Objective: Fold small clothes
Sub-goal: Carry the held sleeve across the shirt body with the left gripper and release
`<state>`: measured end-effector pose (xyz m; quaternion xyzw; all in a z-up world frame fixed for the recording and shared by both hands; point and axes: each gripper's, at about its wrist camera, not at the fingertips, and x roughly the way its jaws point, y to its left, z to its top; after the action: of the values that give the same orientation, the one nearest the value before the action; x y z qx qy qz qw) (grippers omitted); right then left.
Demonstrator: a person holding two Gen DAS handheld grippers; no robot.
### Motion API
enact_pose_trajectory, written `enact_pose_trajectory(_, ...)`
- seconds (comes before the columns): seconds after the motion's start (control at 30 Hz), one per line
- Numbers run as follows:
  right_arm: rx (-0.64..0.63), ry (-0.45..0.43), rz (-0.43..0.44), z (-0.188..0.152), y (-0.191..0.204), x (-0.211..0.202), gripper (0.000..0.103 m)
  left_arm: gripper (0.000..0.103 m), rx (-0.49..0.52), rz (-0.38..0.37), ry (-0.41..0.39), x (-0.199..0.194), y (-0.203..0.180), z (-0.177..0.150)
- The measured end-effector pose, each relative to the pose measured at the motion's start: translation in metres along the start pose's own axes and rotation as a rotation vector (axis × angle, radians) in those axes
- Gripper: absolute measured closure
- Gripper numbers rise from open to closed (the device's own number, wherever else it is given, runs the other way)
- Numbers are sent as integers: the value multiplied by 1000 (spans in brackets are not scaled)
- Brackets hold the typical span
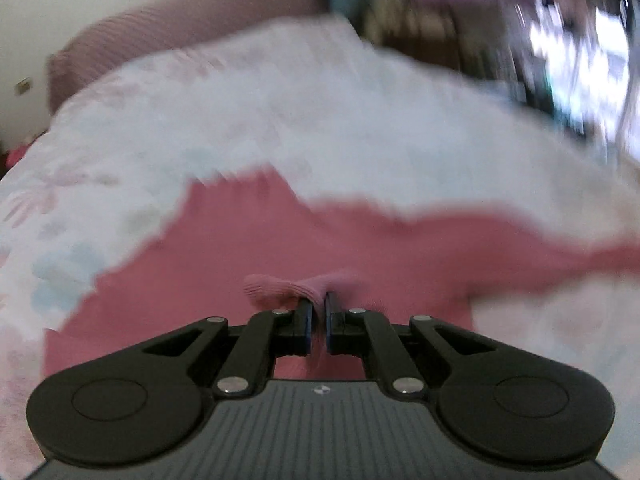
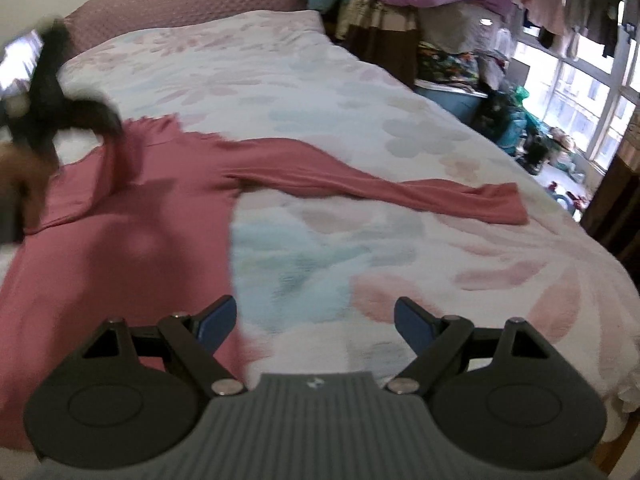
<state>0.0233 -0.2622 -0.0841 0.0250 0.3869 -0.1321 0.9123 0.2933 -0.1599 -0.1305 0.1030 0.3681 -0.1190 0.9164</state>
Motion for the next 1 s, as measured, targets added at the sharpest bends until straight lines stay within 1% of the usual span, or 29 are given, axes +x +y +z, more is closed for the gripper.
enact_pose_trajectory(0.03,10,0,-7,0,-7,2,21,94,51,5,38,12,-15,-8)
enact_pose_trajectory(0.07,21,1,-12,1,-15,3,21,93,91,1,56,18,-25,-15)
enact_pose_trajectory(0.13,39,4,-20,1,-26,7,21,89,164,-10,75,26,-46,-25)
enact_pose_trajectory(0.2,50,9,-28,2,-34,12,21,84,198,-18,79,24,-63,-29)
enact_pose_trajectory(0.27,64,9,-33,3,-40,16,21,79,219,-80,92,21,-73,-30)
enact_pose_trajectory(0.3,74,6,-34,5,-43,17,21,77,235,-111,81,15,-78,-27)
enact_pose_trajectory(0.33,84,3,-35,6,-45,18,21,73,257,-128,60,5,-80,-27)
enact_pose_trajectory(0.4,104,1,-32,8,-51,23,21,71,266,-144,25,-15,-78,-28)
enact_pose_trajectory(0.43,118,3,-31,10,-55,27,21,71,238,-171,18,-26,-69,-27)
enact_pose_trajectory(0.5,149,-3,-20,15,-64,36,21,67,161,-218,7,-45,-42,-26)
enact_pose_trajectory(0.53,168,-10,-9,19,-70,42,21,62,126,-219,-3,-55,-26,-27)
enact_pose_trajectory(0.57,187,-14,1,22,-77,48,21,54,98,-206,-17,-62,-7,-26)
enact_pose_trajectory(0.6,215,-17,14,27,-86,57,21,48,72,-182,-30,-68,12,-28)
enact_pose_trajectory(0.63,244,-16,27,31,-95,65,21,40,41,-143,-40,-74,34,-33)
enact_pose_trajectory(0.67,286,-23,54,35,-107,74,21,37,6,-99,-42,-78,55,-38)
enact_pose_trajectory(0.73,402,-33,113,43,-134,92,21,37,-91,-34,-9,-79,100,-49)
enact_pose_trajectory(0.77,462,-33,135,47,-147,102,21,37,-148,-22,16,-77,122,-55)
enact_pose_trajectory(0.87,645,-53,183,52,-187,132,21,37,-347,-34,79,-71,175,-78)
enact_pose_trajectory(0.93,782,-60,191,52,-213,152,34,37,-440,-40,93,-70,194,-90)
enact_pose_trajectory(1.0,898,-73,200,51,-236,169,37,37,-499,-40,80,-75,205,-99)
